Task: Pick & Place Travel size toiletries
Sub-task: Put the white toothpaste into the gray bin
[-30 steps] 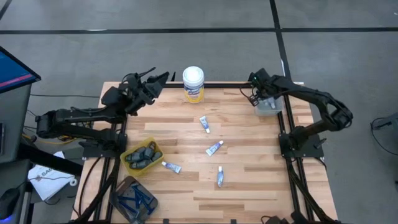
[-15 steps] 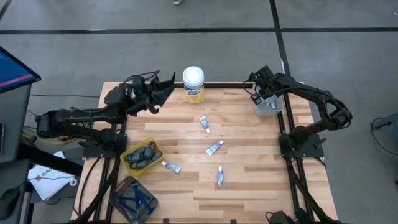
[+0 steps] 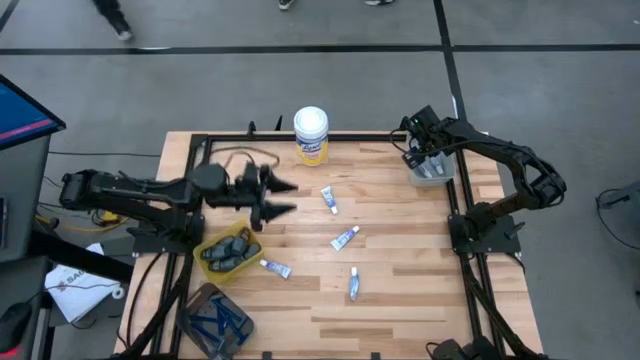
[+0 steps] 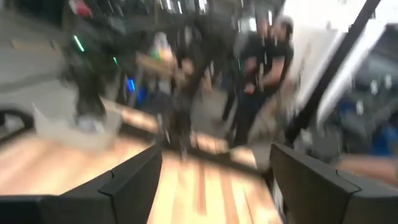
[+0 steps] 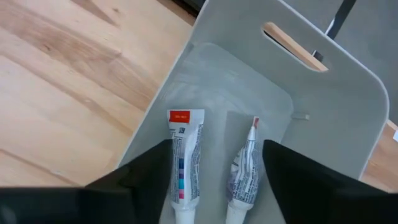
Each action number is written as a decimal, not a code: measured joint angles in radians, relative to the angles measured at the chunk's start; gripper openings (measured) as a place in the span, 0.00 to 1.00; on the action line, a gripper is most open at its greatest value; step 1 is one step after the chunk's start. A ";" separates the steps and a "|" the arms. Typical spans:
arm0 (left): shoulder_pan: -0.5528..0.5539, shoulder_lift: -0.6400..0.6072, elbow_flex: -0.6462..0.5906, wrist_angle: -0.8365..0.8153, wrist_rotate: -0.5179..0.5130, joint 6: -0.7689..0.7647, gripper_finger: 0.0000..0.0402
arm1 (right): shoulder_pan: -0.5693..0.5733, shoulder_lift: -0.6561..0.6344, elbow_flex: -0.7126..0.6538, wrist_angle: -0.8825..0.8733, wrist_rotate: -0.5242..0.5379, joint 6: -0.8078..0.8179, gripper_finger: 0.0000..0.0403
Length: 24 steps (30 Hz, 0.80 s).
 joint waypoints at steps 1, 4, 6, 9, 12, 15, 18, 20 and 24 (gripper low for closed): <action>-0.025 0.000 0.000 -0.041 -0.008 0.003 0.74 | 0.000 0.000 0.000 0.000 0.000 0.000 0.62; -0.097 0.020 0.000 -0.145 -0.047 0.010 0.74 | 0.000 0.000 0.000 0.000 0.000 0.000 0.65; -0.142 0.043 0.000 -0.190 -0.058 0.037 0.74 | 0.000 0.000 0.000 0.001 0.000 0.000 0.65; -0.200 0.101 0.000 -0.205 -0.060 0.074 0.74 | 0.000 0.000 0.000 0.002 0.000 0.000 0.64; -0.241 0.174 0.000 -0.207 -0.059 0.078 0.74 | 0.000 0.000 0.000 0.002 0.000 -0.002 0.64; -0.273 0.243 0.000 -0.208 -0.059 0.074 0.74 | 0.000 -0.007 0.000 0.001 -0.001 -0.009 0.63; -0.296 0.290 0.000 -0.207 -0.059 0.072 0.74 | 0.000 -0.037 0.000 0.002 -0.008 -0.016 0.63; -0.306 0.311 0.000 -0.206 -0.059 0.066 0.74 | 0.000 -0.062 0.000 0.002 -0.009 -0.019 0.63; -0.326 0.343 0.001 -0.205 -0.049 0.022 0.74 | 0.000 -0.122 0.000 0.003 -0.012 -0.019 0.63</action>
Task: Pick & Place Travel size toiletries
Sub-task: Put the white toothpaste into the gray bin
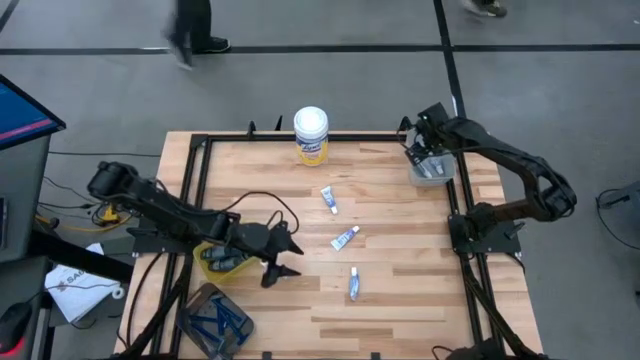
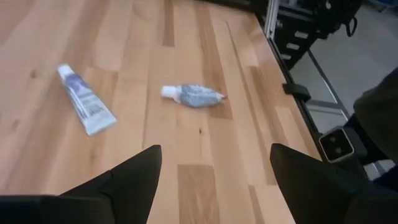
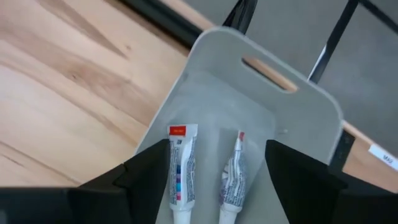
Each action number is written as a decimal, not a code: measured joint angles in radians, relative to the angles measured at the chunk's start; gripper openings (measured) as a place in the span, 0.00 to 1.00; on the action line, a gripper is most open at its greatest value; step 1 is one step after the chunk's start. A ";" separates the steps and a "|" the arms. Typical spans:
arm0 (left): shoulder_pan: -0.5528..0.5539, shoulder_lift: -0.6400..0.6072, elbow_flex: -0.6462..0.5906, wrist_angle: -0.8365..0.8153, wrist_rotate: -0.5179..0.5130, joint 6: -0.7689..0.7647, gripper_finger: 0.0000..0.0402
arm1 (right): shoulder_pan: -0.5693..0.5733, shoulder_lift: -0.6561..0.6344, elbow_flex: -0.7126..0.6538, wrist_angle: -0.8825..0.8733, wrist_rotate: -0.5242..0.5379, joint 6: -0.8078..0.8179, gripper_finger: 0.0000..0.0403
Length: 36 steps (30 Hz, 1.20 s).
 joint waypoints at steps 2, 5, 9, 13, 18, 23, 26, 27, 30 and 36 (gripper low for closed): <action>-0.011 0.014 0.000 -0.002 0.013 -0.005 0.74 | 0.000 -0.030 0.000 0.000 -0.006 0.000 0.63; -0.025 0.025 0.000 -0.006 0.037 -0.010 0.74 | 0.000 -0.073 0.000 0.000 -0.008 0.000 0.63; -0.030 0.025 0.006 -0.049 0.054 -0.058 0.74 | 0.000 -0.127 0.000 0.001 -0.011 0.000 0.63; -0.030 0.026 0.073 -0.161 0.081 -0.082 0.74 | 0.000 -0.170 0.000 0.002 -0.034 0.015 0.63; -0.029 0.025 0.180 -0.341 0.083 -0.032 0.74 | 0.000 -0.201 0.000 0.004 -0.038 0.038 0.63; -0.026 0.025 0.212 -0.467 0.098 -0.058 0.74 | 0.000 -0.207 0.001 0.004 -0.044 0.045 0.63; -0.032 0.031 0.212 -0.500 0.124 -0.079 0.74 | 0.000 -0.206 0.001 0.006 -0.059 0.045 0.63; -0.032 0.041 0.212 -0.506 0.129 -0.079 0.74 | 0.000 -0.206 0.001 0.008 -0.060 0.045 0.63; -0.036 0.067 0.212 -0.514 0.132 -0.075 0.74 | 0.000 -0.206 0.001 0.008 -0.060 0.045 0.63; -0.036 0.156 0.212 -0.562 0.142 -0.072 0.74 | 0.000 -0.206 0.001 0.008 -0.060 0.044 0.63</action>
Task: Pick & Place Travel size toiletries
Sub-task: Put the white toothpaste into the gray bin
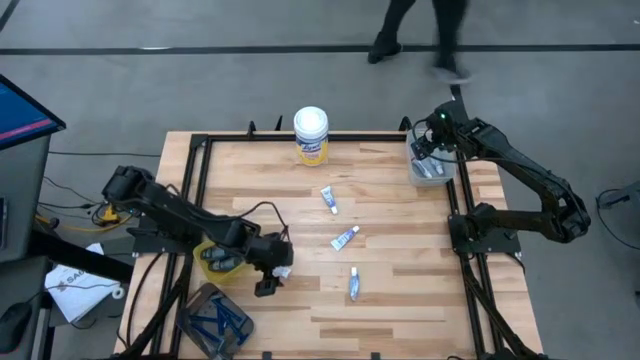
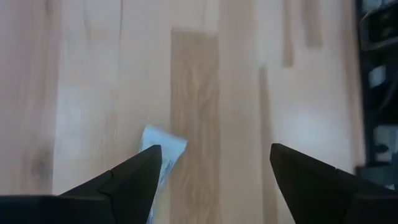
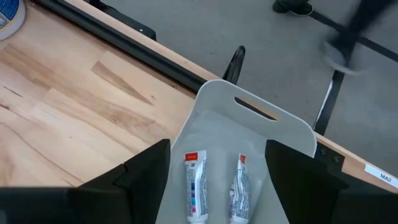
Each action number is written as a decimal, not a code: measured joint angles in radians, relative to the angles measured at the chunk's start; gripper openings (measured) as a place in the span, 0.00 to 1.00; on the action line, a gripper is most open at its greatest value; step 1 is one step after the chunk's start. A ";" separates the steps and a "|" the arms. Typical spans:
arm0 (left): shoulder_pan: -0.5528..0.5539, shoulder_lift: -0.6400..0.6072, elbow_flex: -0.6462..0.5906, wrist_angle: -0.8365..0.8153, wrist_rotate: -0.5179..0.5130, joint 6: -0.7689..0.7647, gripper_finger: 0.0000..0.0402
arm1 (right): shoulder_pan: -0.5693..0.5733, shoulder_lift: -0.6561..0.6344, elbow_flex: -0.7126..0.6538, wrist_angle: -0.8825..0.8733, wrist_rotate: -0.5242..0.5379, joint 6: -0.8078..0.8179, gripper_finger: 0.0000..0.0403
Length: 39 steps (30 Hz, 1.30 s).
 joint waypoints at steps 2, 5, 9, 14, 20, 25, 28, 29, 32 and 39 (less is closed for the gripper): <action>0.000 0.026 0.000 -0.030 0.004 0.001 0.74 | 0.000 0.000 0.000 0.000 0.000 0.000 0.63; 0.000 0.045 -0.001 -0.067 0.004 0.017 0.74 | 0.000 0.000 0.000 0.000 0.000 -0.002 0.63; 0.000 0.048 -0.001 -0.052 -0.017 0.031 0.74 | 0.000 0.000 0.000 0.000 0.000 -0.004 0.63; 0.001 0.048 -0.001 -0.034 -0.070 0.122 0.74 | 0.000 0.000 0.000 0.000 0.000 -0.006 0.63; 0.001 0.055 0.000 0.061 -0.134 0.133 0.74 | 0.000 0.000 0.000 -0.003 0.000 -0.006 0.63; 0.001 0.055 0.000 0.086 -0.170 0.132 0.74 | 0.000 0.000 0.000 -0.004 0.000 -0.007 0.63; 0.001 0.067 0.000 0.108 -0.177 0.125 0.74 | 0.000 0.000 0.000 -0.004 0.000 -0.007 0.63; -0.001 0.073 0.000 0.111 -0.176 0.124 0.74 | 0.000 0.000 0.000 -0.004 0.000 -0.008 0.63; -0.013 0.114 0.001 0.150 -0.172 0.122 0.74 | 0.000 0.000 0.000 -0.004 0.000 -0.010 0.63; -0.036 0.188 0.032 0.154 -0.167 0.122 0.74 | 0.000 0.000 0.000 -0.004 0.000 -0.030 0.63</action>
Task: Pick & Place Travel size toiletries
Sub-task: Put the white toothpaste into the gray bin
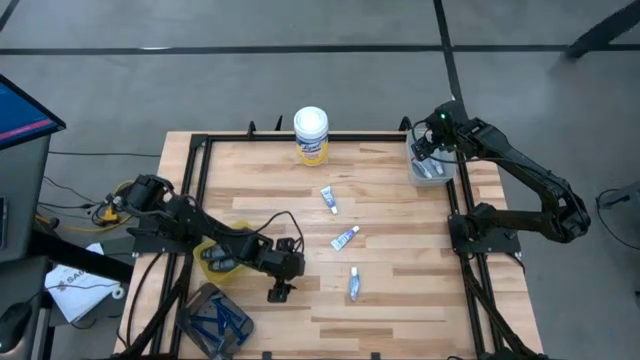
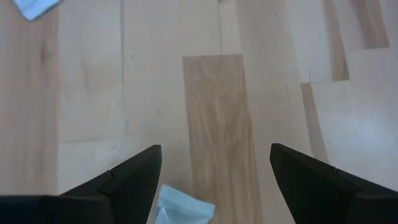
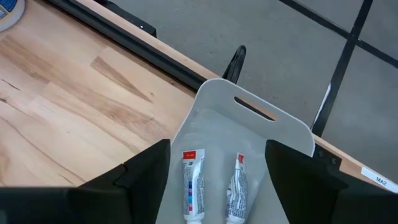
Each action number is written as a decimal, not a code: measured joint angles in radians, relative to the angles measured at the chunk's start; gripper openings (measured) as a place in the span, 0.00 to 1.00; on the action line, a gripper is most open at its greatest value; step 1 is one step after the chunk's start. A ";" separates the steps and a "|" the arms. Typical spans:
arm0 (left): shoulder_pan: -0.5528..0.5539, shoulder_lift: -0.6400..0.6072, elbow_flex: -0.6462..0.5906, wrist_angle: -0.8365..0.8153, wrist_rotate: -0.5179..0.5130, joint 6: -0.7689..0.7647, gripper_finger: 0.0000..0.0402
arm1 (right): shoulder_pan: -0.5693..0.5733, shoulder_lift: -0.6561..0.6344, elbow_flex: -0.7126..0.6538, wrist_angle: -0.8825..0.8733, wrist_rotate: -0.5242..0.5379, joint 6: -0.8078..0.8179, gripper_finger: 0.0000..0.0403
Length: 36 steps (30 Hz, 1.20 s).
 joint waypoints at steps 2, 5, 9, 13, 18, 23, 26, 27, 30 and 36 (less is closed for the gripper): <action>-0.005 0.010 0.002 -0.009 0.000 0.002 0.74 | 0.000 0.000 0.000 0.000 0.000 -0.004 0.63; -0.009 0.026 0.002 -0.034 -0.003 0.002 0.74 | 0.000 0.000 0.000 0.001 0.000 -0.004 0.63; -0.009 0.041 0.000 -0.091 -0.010 0.000 0.74 | 0.000 0.000 0.000 0.001 0.000 -0.004 0.63; -0.009 0.042 0.000 -0.097 -0.038 -0.001 0.74 | 0.000 0.000 0.000 0.000 0.000 -0.004 0.63; -0.008 0.042 0.000 -0.110 -0.076 -0.001 0.70 | 0.000 0.000 0.000 -0.001 0.000 -0.004 0.63; -0.008 0.042 0.000 -0.117 -0.053 -0.001 0.62 | 0.000 0.000 0.000 -0.001 0.000 -0.004 0.63; -0.008 0.042 0.000 -0.117 -0.046 -0.001 0.57 | 0.000 0.000 0.000 -0.001 0.000 -0.004 0.63; -0.008 0.042 0.000 -0.117 -0.046 -0.001 0.55 | 0.000 0.000 0.000 -0.001 0.000 -0.004 0.63; -0.008 0.042 0.000 -0.117 -0.046 -0.001 0.50 | 0.000 0.000 0.000 -0.001 0.000 -0.004 0.63; -0.008 0.042 0.000 -0.117 -0.046 -0.001 0.38 | 0.000 0.000 0.000 -0.001 0.000 -0.004 0.63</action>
